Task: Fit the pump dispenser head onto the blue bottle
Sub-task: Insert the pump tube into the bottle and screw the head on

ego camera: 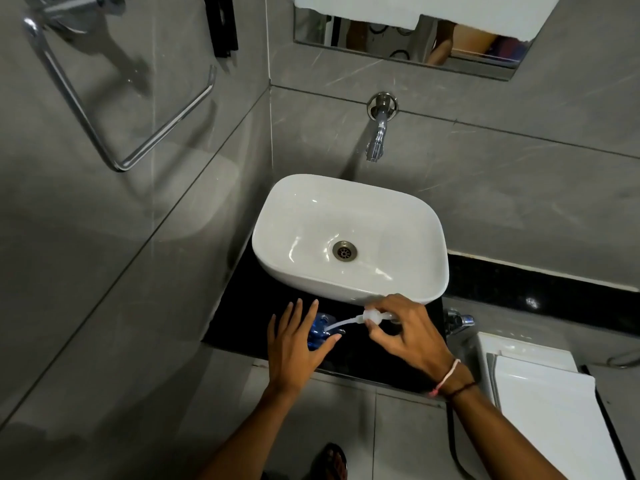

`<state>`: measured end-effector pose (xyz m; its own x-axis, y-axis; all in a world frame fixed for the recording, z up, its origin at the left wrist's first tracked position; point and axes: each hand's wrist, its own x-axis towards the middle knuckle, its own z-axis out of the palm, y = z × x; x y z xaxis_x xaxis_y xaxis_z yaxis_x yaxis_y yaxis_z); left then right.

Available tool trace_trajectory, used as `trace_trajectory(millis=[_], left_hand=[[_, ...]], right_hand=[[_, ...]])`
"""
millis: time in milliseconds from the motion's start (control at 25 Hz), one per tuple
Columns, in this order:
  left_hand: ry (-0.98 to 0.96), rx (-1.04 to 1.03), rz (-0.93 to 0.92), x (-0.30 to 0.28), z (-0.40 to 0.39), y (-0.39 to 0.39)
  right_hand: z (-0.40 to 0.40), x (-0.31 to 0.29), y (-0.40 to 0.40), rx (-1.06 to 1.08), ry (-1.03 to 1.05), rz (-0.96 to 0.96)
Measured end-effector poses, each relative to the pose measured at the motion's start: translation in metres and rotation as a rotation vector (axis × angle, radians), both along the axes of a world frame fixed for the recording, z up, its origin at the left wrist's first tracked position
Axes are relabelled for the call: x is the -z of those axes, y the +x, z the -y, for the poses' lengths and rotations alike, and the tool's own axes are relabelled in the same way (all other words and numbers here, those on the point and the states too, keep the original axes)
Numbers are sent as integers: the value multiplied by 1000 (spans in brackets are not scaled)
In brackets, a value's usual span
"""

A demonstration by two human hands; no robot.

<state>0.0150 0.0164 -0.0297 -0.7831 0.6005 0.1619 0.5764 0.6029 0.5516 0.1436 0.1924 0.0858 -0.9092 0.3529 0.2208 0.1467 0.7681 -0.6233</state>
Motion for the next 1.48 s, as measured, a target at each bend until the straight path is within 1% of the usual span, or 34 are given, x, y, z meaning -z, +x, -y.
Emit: trace_trajectory(millis=[120,320,400,560,680,800,920,1000,1080,1160,1240,1280,1400,1480], left_hand=[[4,-6,5,4,1,0],[-25,-17,-10,6,1,0],[-21,-21,-11,6,1,1],[-28,-11,-35,7,2,1],[-29,-5,-41,6,2,0],[-27,3,-39,5,2,-1],[-22,6,-33,6,2,-2],[-27,21,-36,7,4,-3],[-34,51,-46,9,6,-5],[-41,84,-56,10,9,-10],[-35,114,-61,10,9,-13],[-32,130,-65,11,9,-15],[-30,165,-80,10,10,-18],[-25,178,-85,10,11,-21]], right_hand=[[3,-21,-19,-81,130,47],[5,-39,-30,-106,194,46],[6,-41,-33,-147,231,100],[16,-35,-49,-276,385,221],[21,-17,-69,-317,423,351],[29,8,-79,-305,356,415],[33,28,-77,-166,289,366],[32,37,-68,-101,149,295],[28,44,-57,-121,-57,246],[24,52,-47,-76,-171,211],[22,57,-40,28,-228,161],[23,58,-38,46,-253,141],[27,59,-43,-13,-264,142],[29,60,-48,37,-259,110]])
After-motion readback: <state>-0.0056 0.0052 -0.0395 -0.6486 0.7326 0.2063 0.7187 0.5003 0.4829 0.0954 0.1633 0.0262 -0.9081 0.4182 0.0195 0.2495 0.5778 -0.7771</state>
